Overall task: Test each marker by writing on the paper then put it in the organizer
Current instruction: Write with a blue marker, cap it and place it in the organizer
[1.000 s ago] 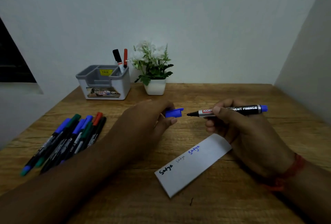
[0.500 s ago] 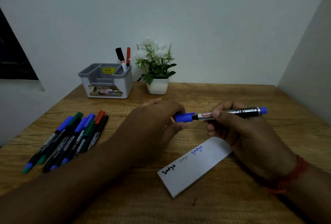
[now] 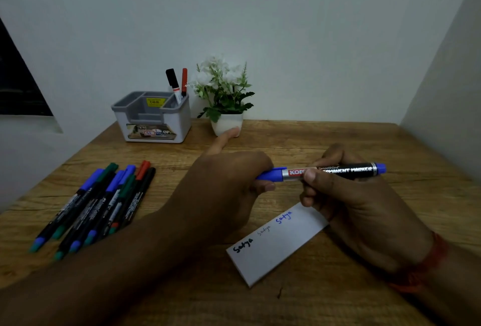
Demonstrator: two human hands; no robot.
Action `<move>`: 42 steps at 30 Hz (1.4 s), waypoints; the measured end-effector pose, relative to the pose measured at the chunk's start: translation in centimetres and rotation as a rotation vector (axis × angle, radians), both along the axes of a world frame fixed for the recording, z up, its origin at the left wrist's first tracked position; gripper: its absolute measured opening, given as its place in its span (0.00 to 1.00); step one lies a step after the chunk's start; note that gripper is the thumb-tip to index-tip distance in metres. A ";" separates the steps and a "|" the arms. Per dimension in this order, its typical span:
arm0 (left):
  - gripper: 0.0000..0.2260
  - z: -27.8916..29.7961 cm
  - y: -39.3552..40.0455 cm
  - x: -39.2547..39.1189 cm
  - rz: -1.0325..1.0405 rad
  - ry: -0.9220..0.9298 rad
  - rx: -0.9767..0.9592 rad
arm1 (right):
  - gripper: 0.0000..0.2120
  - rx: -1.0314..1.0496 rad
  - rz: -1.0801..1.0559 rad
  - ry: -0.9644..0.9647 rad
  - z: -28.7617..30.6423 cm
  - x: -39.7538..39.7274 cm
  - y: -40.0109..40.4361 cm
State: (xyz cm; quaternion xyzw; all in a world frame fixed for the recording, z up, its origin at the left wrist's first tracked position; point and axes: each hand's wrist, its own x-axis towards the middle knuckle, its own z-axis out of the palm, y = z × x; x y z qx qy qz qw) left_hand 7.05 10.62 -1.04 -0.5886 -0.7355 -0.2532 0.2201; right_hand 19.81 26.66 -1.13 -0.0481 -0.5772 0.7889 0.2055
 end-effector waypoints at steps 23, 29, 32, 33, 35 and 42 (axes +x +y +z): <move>0.38 1.0 -3.2 -8.9 0.491 0.007 -0.342 | 0.11 0.276 -0.216 -0.286 2.3 -0.6 -2.3; 0.40 1.8 -6.5 -13.5 0.702 -0.044 -0.297 | 0.07 0.662 -0.079 -0.280 3.3 -6.0 -5.0; 0.38 1.9 -8.3 -15.2 0.790 -0.163 -0.264 | 0.07 0.804 -0.011 -0.286 5.3 -10.0 -6.4; 0.38 1.9 -8.7 -15.6 0.807 -0.197 -0.253 | 0.08 0.863 -0.011 -0.291 6.2 -11.4 -6.8; 0.38 1.7 -9.4 -16.3 0.829 -0.236 -0.242 | 0.09 1.092 -0.104 -0.283 8.3 -14.5 -7.2; 0.38 1.1 -8.9 -17.0 0.843 -0.191 -0.242 | 0.09 1.585 -0.383 -0.210 16.7 -24.0 -7.5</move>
